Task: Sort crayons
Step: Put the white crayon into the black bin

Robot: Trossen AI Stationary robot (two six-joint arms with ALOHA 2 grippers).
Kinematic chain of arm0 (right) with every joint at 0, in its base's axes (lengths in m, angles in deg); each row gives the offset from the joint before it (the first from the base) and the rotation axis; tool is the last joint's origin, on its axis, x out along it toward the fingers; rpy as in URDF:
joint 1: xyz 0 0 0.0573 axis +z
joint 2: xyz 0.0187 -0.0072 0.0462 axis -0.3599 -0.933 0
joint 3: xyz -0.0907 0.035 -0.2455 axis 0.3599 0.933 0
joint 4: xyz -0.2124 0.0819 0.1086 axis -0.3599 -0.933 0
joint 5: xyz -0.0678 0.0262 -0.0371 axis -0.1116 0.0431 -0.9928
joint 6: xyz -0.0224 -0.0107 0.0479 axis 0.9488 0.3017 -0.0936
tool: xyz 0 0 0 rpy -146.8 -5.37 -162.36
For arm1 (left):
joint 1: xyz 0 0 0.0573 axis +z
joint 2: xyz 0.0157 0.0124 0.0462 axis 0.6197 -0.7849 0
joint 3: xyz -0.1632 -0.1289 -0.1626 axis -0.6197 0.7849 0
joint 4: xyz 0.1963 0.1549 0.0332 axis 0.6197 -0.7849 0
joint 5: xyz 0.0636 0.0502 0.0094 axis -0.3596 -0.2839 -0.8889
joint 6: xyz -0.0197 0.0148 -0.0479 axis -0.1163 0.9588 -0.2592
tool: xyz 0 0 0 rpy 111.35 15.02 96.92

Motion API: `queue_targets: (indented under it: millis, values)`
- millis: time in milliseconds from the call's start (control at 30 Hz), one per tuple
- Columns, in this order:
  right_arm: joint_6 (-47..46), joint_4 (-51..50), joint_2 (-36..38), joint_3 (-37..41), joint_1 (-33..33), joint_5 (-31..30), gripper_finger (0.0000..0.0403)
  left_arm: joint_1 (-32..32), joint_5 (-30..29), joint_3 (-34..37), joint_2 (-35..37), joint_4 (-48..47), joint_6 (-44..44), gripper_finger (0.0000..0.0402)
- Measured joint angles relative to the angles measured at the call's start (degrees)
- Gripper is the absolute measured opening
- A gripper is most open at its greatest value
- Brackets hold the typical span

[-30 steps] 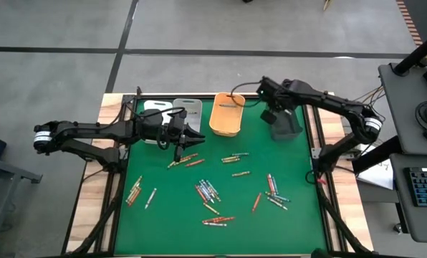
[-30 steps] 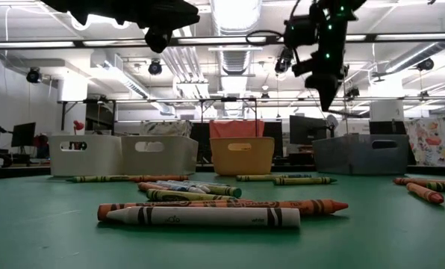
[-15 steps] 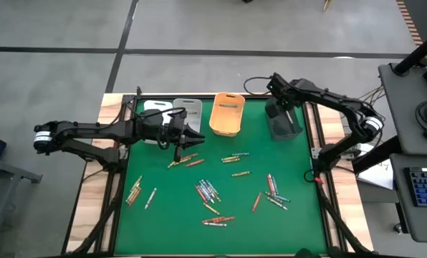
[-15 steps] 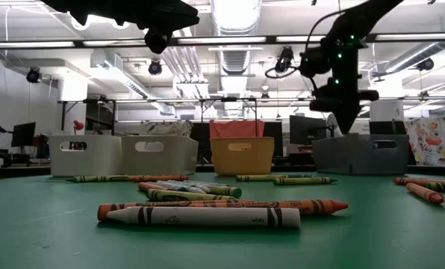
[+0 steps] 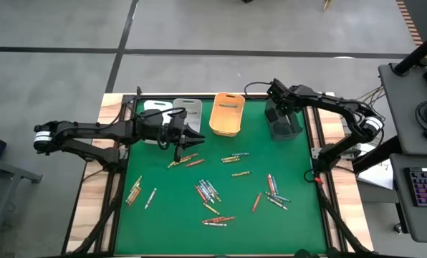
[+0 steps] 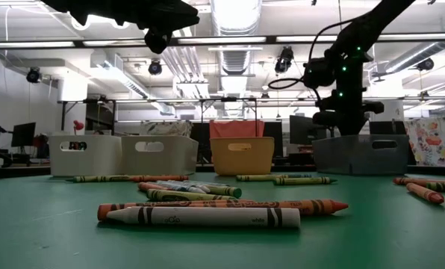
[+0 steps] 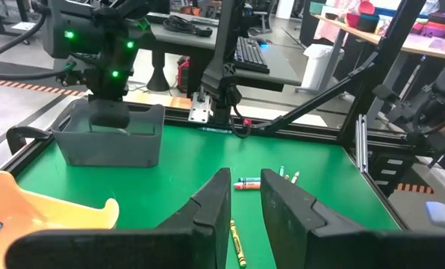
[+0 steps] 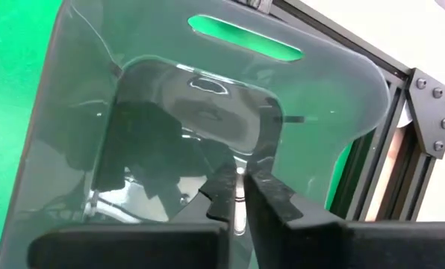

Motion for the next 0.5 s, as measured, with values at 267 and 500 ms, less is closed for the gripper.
queue_targets:
  millis: [267, 500]
  values:
    - [-0.17, -0.05, 0.0, 0.0, 0.0, -0.04, 0.0095, -0.02, -0.02, 0.0, 0.0, 0.0, -0.34, 0.0057]
    - [0.42, -1.18, 0.73, -2.18, 0.2, 0.54, 0.0123, -0.09, 0.01, 0.0, 0.0, -1.13, -3.42, 0.0057]
